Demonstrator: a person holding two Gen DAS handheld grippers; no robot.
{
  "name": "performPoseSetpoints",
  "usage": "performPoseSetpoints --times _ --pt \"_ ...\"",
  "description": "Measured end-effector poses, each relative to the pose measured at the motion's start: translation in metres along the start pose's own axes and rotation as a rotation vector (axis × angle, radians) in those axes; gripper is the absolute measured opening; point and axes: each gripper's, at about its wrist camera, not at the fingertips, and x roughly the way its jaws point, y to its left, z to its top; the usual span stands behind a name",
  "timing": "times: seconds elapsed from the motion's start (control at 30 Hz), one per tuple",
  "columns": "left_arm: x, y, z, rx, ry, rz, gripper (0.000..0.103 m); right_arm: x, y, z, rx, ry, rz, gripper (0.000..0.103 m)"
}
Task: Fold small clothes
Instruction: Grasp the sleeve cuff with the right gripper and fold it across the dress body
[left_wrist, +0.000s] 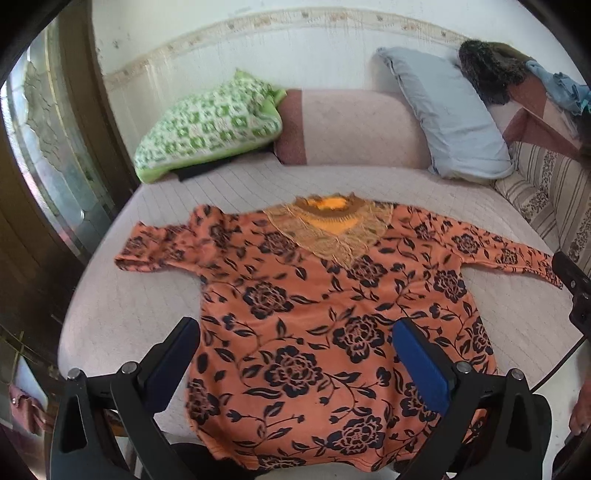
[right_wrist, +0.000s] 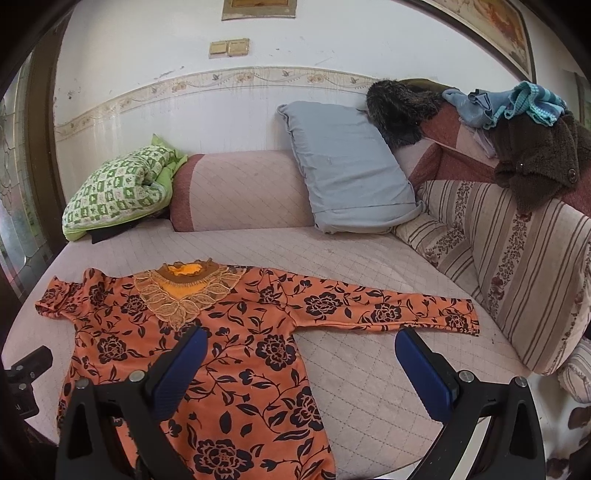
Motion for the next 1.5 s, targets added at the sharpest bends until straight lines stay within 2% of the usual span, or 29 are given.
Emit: performPoseSetpoints --times 0.1,0.23,0.3,0.37,0.43,0.57,0.7,0.8,0.83,0.9,0.93,0.97,1.03,1.13,1.23,1.33,1.5 --pt "0.026 -0.005 0.008 0.008 0.019 0.009 0.103 0.025 -0.008 0.0 0.0 0.028 -0.01 0.102" --pt "0.058 -0.014 0.03 -0.011 -0.002 -0.022 0.103 0.093 -0.05 -0.002 0.108 0.144 0.024 0.102" --pt "0.075 -0.019 0.04 -0.036 -0.001 -0.03 0.103 0.134 -0.086 -0.007 0.202 0.2 0.029 0.101" --pt "0.095 -0.027 0.049 -0.055 -0.02 -0.048 0.103 0.174 -0.132 -0.012 0.303 0.269 0.013 0.094" --pt "0.113 -0.039 0.057 -0.058 -0.066 -0.032 0.103 0.205 -0.181 -0.022 0.434 0.313 -0.01 0.091" --pt "0.143 -0.06 0.062 -0.023 -0.142 0.009 0.103 0.249 -0.266 -0.051 0.724 0.356 0.005 0.086" --pt "0.17 -0.061 0.058 -0.037 -0.156 0.016 0.103 0.284 -0.311 -0.079 0.935 0.396 0.048 0.084" --pt "0.186 -0.052 0.057 -0.052 -0.13 0.031 0.103 0.297 -0.326 -0.083 1.015 0.354 0.026 0.083" --pt "0.19 -0.049 0.057 -0.054 -0.124 0.041 0.103 0.301 -0.329 -0.081 1.027 0.343 0.017 0.08" --pt "0.195 -0.041 0.057 -0.066 -0.121 0.066 0.103 0.307 -0.334 -0.077 1.059 0.319 -0.009 0.063" --pt "0.197 -0.037 0.058 -0.07 -0.124 0.074 0.103 0.312 -0.338 -0.077 1.069 0.31 -0.025 0.046" --pt "0.198 -0.034 0.057 -0.073 -0.125 0.08 0.103 0.317 -0.341 -0.078 1.076 0.308 -0.047 0.024" --pt "0.199 -0.025 0.06 -0.084 -0.13 0.096 0.103 0.324 -0.348 -0.081 1.113 0.301 -0.085 0.009" --pt "0.198 -0.008 0.064 -0.11 -0.159 0.142 0.103 0.318 -0.343 -0.078 1.137 0.267 -0.11 0.007" --pt "0.196 0.013 0.071 -0.15 -0.167 0.187 0.103 0.304 -0.316 -0.044 1.004 0.209 -0.072 0.007" --pt "0.196 0.038 0.075 -0.203 -0.157 0.23 0.103 0.29 -0.271 -0.002 0.902 0.169 0.047 0.007" --pt "0.193 0.088 0.076 -0.294 -0.123 0.285 0.103 0.27 -0.149 0.07 0.733 0.146 0.33 0.007"
